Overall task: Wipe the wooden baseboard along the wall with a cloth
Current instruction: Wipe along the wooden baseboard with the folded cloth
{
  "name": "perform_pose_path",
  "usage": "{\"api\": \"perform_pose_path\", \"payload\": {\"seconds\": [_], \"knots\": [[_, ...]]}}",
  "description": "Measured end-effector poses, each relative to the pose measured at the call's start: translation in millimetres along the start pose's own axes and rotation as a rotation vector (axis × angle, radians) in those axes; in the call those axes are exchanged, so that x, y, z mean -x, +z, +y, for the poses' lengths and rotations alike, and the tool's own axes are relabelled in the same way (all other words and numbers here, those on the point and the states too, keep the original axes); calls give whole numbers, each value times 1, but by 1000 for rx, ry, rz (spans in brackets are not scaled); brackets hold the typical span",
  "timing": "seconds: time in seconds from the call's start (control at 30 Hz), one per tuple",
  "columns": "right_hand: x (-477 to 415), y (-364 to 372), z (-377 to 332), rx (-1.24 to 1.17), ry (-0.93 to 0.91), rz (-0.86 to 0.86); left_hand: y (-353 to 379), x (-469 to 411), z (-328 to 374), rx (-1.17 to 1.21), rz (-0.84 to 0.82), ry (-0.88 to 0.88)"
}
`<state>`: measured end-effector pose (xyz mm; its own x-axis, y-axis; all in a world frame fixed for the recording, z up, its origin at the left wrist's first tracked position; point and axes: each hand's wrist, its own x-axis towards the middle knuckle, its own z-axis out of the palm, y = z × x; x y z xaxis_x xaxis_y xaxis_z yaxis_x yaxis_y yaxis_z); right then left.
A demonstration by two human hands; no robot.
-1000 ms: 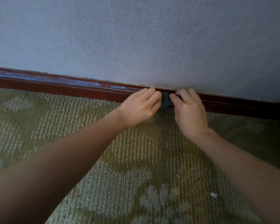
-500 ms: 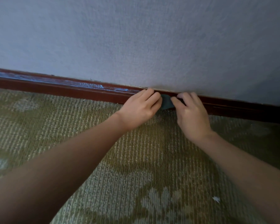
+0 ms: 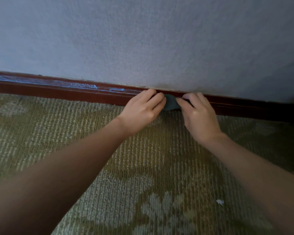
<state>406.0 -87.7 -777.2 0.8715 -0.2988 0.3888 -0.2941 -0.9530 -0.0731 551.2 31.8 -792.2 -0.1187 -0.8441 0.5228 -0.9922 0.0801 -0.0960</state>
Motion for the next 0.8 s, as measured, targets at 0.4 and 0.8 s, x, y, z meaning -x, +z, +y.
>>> {"api": "perform_pose_path", "payload": {"seconds": [0.4, 0.8], "knots": [[-12, 9, -28, -111, 66, 26, -13, 12, -21, -108, -67, 109], [3, -10, 3, -27, 135, -33, 0, -17, 4, -34, -38, 125]]}}
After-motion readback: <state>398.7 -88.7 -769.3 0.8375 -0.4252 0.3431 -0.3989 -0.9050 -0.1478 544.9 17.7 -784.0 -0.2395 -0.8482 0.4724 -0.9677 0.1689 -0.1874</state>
